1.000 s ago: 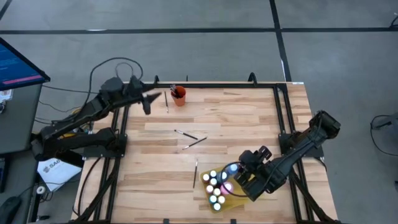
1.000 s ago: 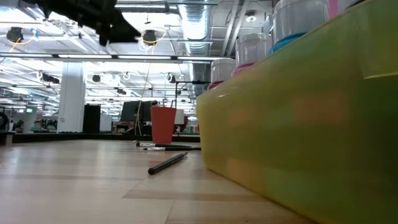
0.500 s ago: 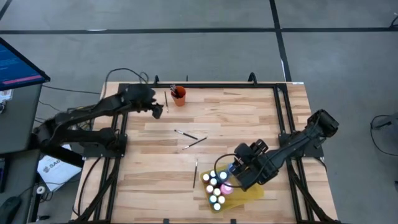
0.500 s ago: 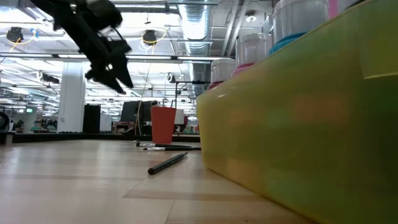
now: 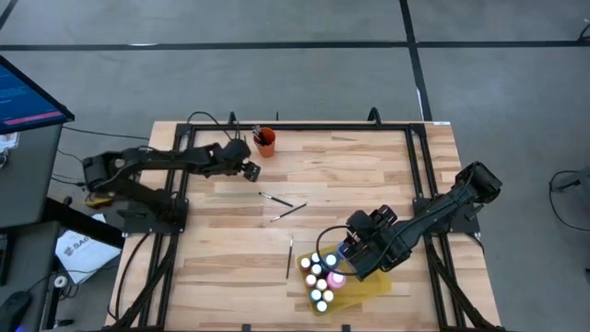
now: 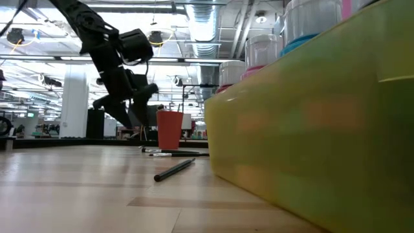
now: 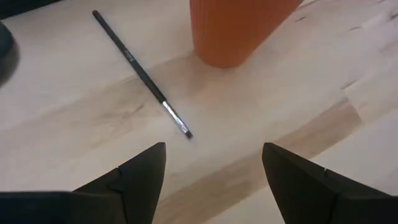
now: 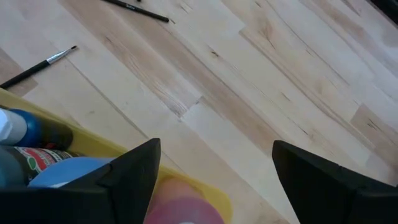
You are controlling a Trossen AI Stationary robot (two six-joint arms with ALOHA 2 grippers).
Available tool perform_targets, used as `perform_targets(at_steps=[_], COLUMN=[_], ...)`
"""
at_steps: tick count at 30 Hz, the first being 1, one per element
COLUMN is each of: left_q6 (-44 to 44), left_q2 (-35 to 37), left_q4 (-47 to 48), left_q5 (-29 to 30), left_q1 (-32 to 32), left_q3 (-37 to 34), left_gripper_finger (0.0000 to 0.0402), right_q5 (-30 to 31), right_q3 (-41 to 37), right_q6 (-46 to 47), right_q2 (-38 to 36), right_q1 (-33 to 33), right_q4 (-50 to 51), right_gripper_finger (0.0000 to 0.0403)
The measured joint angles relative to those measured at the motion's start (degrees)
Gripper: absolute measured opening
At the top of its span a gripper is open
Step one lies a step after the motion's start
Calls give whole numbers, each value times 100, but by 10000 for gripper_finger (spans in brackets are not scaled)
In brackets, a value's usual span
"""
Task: Pick & Place Paint Supplies
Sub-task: Put the black paint brush into the orange cup
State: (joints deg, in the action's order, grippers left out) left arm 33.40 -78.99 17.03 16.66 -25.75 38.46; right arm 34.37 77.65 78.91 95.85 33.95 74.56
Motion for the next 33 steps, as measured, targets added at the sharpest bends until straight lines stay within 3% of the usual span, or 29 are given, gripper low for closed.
perform_targets(at_steps=[6, 20, 33], left_q6=[289, 934, 1120], left_q2=[-319, -1014, -1558], left_q4=[-111, -523, -872], left_q5=[428, 677, 1138], left_q1=[120, 472, 515], left_q3=[2, 7, 12], left_gripper_finger=[258, 234, 163], right_q5=[7, 16, 20], right_q3=[2, 2, 2], right_q6=[-2, -149, -132], right_q2=[0, 0, 0], right_q1=[0, 54, 201], right_q4=[1, 117, 203], right_gripper_finger=[304, 305, 305])
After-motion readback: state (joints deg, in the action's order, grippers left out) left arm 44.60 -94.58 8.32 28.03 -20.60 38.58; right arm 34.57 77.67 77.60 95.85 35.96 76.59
